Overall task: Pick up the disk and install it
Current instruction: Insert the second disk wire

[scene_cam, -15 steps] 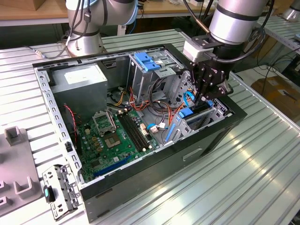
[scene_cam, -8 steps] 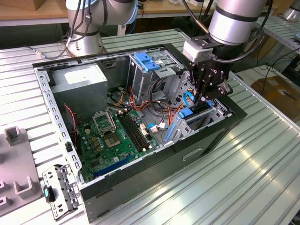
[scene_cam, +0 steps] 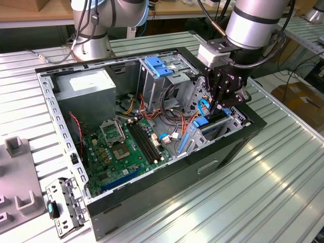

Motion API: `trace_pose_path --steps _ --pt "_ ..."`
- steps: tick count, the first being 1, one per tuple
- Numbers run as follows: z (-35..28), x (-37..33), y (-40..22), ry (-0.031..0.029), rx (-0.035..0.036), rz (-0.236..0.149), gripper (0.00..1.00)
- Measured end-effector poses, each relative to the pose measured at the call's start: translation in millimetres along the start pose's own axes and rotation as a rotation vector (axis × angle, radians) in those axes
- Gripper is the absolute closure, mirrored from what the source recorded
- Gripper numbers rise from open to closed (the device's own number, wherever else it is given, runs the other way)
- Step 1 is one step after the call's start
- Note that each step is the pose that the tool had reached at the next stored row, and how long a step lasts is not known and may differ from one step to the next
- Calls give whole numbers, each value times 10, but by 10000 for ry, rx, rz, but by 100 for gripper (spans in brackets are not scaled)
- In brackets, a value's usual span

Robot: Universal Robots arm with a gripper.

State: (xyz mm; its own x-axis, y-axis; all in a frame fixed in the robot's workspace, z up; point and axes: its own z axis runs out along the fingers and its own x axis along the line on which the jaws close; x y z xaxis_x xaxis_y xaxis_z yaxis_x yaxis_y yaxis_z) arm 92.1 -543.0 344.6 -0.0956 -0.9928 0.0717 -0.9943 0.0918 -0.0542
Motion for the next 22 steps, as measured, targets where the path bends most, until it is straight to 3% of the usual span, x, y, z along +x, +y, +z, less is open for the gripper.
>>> trace_pose_path --steps 9,13,14,15,17,18,19,21,22 --pt "-32 2 -1 -21 -5 2 84" --pt "-42 14 -7 -64 -9 10 84" --pt "-41 21 -8 -112 -14 18 84" --pt "-41 35 -10 -228 -26 32 84" --pt "-39 57 -13 -355 -39 47 84" --pt "-38 77 -16 -479 -51 60 84" --pt "-37 91 -18 -565 -60 69 84" --pt "-34 126 -22 -726 -76 85 84" --pt "-33 140 -23 -777 -81 91 84"
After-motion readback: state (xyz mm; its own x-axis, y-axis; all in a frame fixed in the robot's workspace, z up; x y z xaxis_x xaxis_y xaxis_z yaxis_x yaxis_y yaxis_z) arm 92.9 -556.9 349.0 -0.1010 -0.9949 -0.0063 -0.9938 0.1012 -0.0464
